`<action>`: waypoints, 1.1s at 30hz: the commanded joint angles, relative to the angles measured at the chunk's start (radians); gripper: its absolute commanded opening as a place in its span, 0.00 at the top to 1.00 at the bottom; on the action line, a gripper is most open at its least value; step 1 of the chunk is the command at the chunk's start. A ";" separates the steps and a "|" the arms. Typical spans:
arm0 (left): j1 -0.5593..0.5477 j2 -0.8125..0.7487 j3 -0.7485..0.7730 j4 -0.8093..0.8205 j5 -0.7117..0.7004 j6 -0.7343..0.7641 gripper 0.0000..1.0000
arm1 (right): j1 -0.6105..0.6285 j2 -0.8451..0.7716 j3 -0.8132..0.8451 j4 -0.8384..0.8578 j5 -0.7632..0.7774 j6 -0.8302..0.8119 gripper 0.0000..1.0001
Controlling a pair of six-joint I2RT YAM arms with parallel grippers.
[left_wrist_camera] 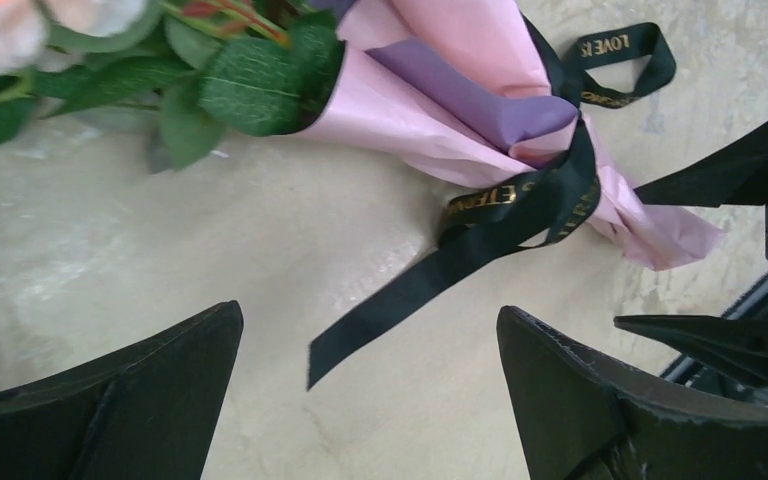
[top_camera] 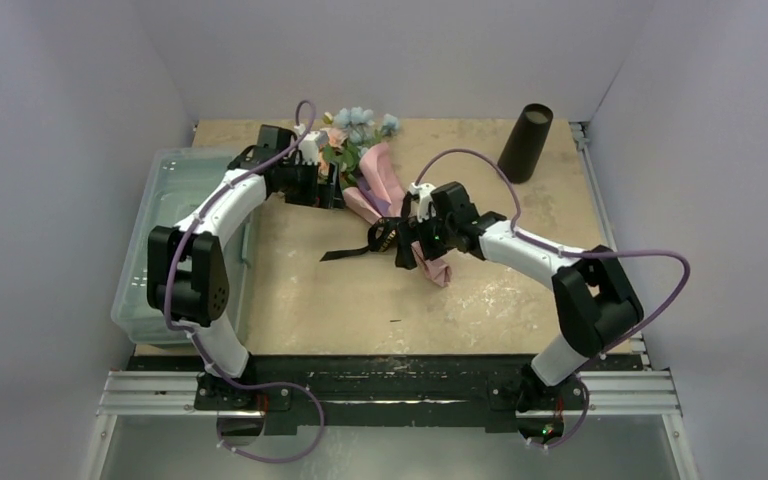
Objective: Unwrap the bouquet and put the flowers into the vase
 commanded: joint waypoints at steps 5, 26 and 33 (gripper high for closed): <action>-0.052 0.053 -0.085 0.318 0.089 -0.184 0.00 | -0.151 0.009 0.179 -0.098 -0.283 -0.272 0.11; -0.131 0.270 -0.003 0.509 0.196 -0.229 0.14 | -0.143 0.216 0.132 -0.180 -0.679 -0.347 0.29; -0.146 0.260 0.021 0.492 0.212 -0.209 0.15 | -0.142 0.141 0.147 -0.230 -0.689 -0.371 0.20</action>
